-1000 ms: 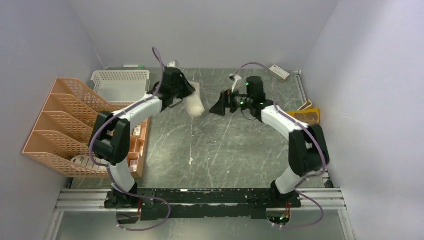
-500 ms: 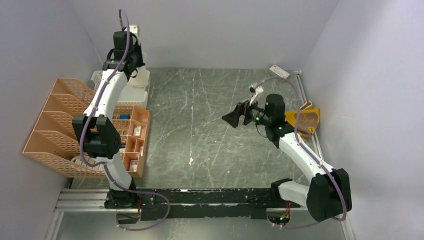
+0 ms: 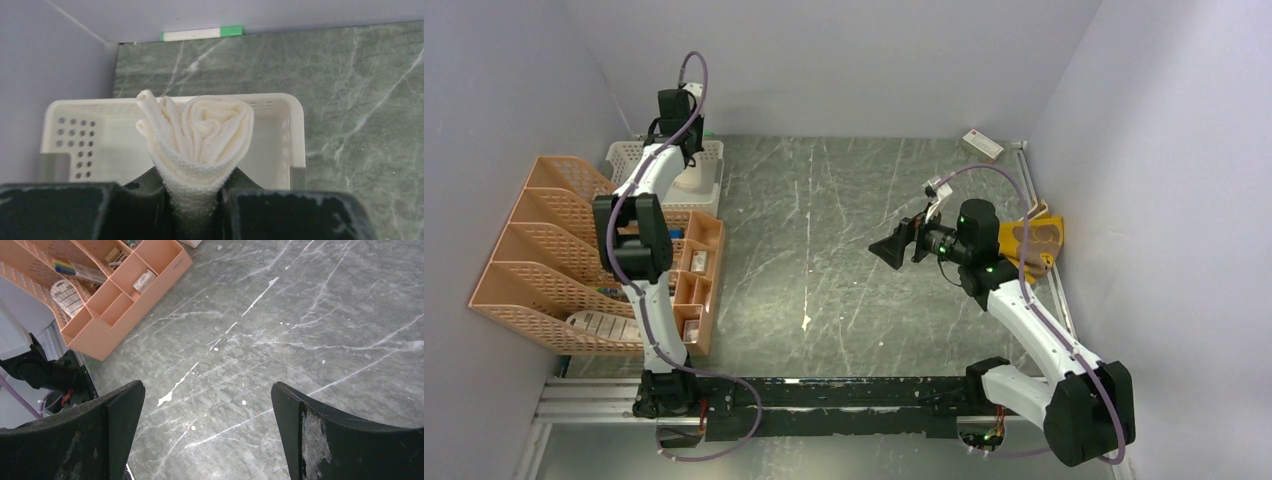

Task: Roll the towels
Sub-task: Place the towel in the bin, then pick up the towel at the corner of the board.

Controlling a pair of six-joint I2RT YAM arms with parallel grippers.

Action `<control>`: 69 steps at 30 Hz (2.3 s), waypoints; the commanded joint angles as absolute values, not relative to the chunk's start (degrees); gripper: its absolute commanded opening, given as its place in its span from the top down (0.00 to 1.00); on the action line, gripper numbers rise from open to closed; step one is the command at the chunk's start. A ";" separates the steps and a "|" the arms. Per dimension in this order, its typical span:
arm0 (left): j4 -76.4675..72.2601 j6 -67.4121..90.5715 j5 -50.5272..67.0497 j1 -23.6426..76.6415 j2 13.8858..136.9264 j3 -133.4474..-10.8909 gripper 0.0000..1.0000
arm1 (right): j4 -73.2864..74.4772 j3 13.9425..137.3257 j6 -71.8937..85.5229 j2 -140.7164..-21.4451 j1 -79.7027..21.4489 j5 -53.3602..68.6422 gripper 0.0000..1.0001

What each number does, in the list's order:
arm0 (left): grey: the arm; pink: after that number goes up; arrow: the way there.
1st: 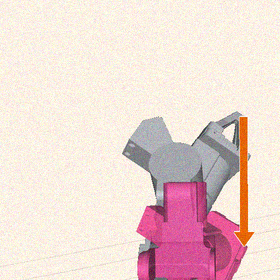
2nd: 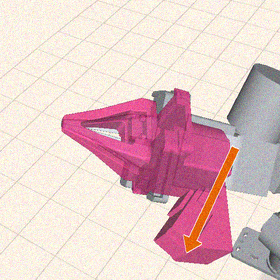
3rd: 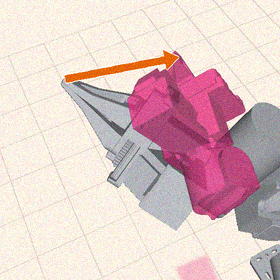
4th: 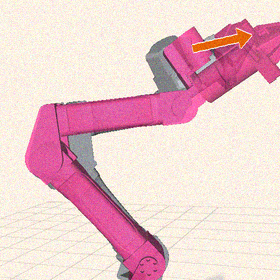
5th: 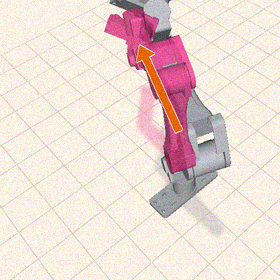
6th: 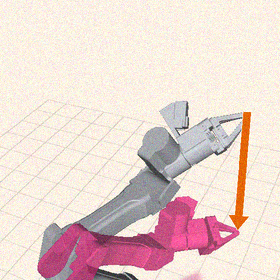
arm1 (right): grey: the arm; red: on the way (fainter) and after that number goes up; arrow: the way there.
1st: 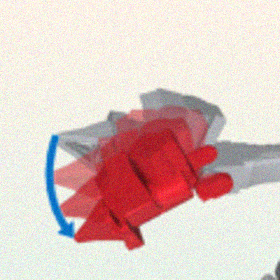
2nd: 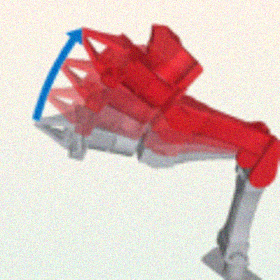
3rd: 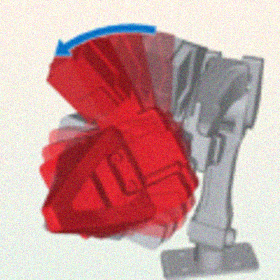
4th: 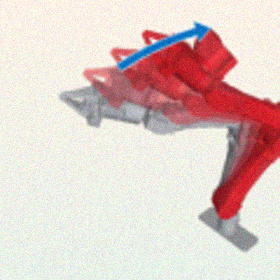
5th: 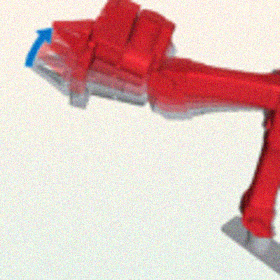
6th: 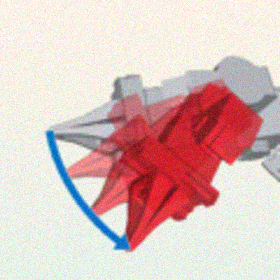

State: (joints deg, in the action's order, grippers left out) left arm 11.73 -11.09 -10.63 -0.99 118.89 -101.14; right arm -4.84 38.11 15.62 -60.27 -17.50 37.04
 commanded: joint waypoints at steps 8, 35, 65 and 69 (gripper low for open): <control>16.64 -4.46 -4.75 -0.78 134.10 -117.60 0.89 | -2.87 36.58 14.23 -57.60 -17.81 36.44 0.00; 36.89 4.39 -1.07 -1.14 137.54 -123.84 0.28 | -3.11 36.20 14.41 -57.93 -17.78 36.36 0.00; -2.36 23.40 14.23 11.14 78.12 -56.70 0.00 | 14.33 61.03 21.89 -87.74 4.07 -32.55 0.00; -5.70 24.76 13.58 17.28 75.55 -52.35 0.00 | 17.43 66.02 17.50 -99.66 5.04 -29.64 0.00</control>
State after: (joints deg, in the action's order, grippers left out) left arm 0.25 22.24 11.33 12.99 78.35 -54.65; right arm 13.43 62.13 22.24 -89.78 3.97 -25.36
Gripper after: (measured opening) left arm 0.997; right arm 0.999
